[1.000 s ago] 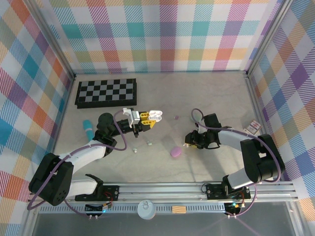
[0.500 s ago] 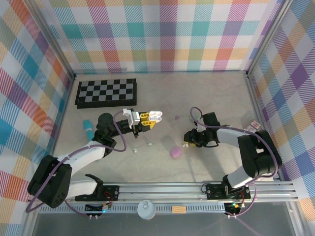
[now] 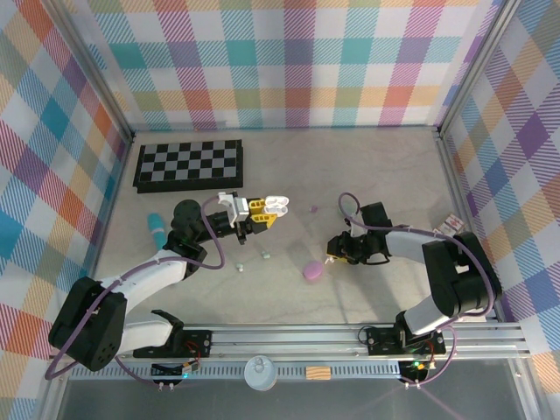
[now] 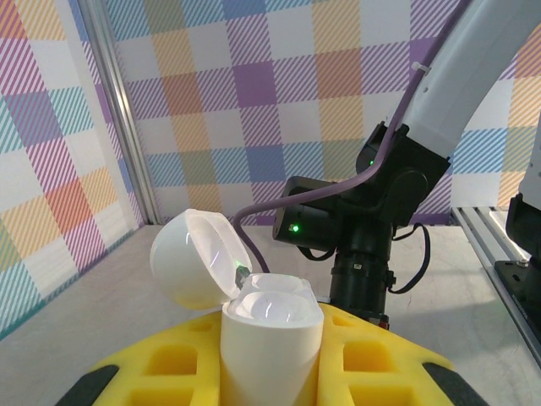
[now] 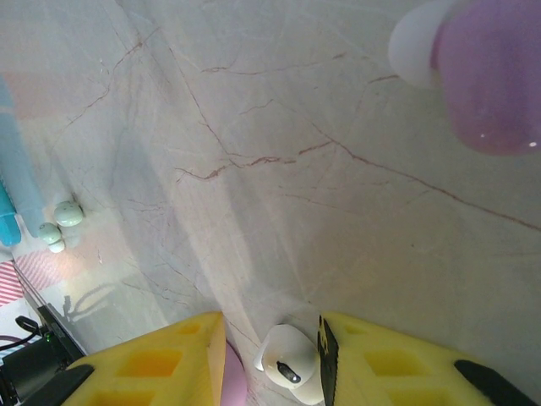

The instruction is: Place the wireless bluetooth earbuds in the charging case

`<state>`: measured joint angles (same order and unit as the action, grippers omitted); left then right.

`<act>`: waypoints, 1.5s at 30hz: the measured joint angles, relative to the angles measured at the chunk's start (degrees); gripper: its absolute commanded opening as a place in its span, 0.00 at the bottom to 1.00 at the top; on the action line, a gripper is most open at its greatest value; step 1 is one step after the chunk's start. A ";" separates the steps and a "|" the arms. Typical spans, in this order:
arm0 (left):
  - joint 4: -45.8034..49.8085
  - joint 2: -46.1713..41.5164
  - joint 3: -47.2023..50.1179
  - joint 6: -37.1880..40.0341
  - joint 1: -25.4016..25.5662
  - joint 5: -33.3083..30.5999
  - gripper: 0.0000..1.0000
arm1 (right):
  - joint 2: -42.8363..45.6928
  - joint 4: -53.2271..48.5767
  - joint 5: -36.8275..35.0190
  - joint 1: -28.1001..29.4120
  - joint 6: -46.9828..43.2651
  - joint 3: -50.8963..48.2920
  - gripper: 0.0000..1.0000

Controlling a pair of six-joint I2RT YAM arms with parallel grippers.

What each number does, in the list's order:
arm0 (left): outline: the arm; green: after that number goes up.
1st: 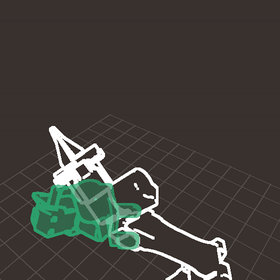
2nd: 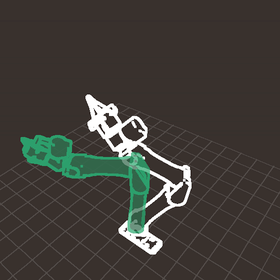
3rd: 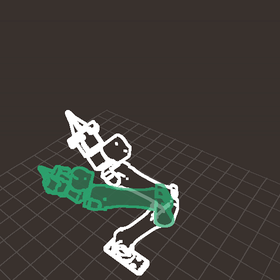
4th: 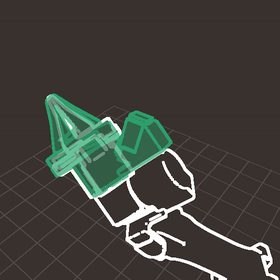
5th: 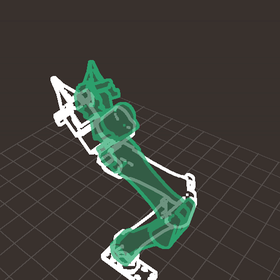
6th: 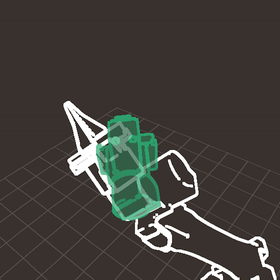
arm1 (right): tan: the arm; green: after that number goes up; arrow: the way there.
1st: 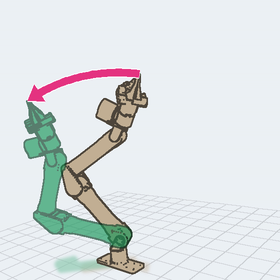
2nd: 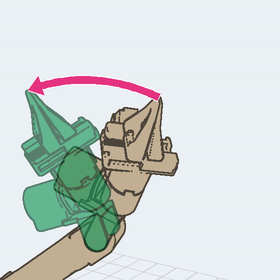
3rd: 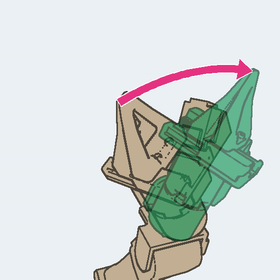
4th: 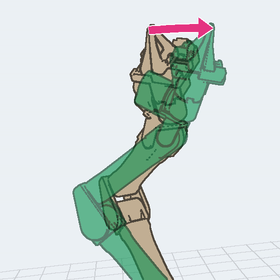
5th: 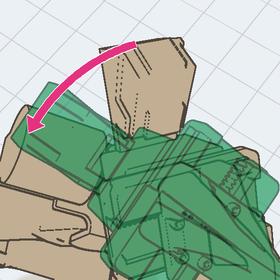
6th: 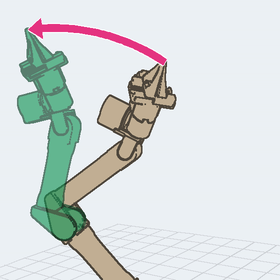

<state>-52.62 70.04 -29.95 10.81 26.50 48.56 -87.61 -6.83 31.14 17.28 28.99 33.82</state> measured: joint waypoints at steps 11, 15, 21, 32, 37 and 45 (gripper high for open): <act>0.00 0.00 0.00 0.00 0.00 0.00 0.00 | 2.03 -1.40 0.70 0.61 -1.03 -1.33 0.33; -0.02 0.02 0.00 0.00 0.00 0.00 0.00 | 2.60 -1.90 0.59 0.96 -1.51 -1.42 0.33; -0.20 0.09 0.00 -0.09 0.02 0.00 0.00 | 1.55 -2.01 0.39 1.25 -1.62 -1.42 0.30; -0.22 0.07 0.00 -0.26 0.04 -0.02 0.00 | 1.05 -2.10 -0.11 1.18 -1.62 -1.22 0.21; -0.46 0.39 0.00 -0.26 0.04 -0.02 0.00 | 1.99 -3.69 -1.66 1.68 -1.70 -0.81 0.19; -0.35 1.44 0.00 -0.26 0.04 -0.07 0.00 | 9.86 -12.09 -11.87 3.74 -4.22 2.97 0.19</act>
<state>-52.97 71.48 -29.95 10.55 26.55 48.49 -77.76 -18.92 19.27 21.02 24.77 36.80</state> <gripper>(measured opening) 0.209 0.191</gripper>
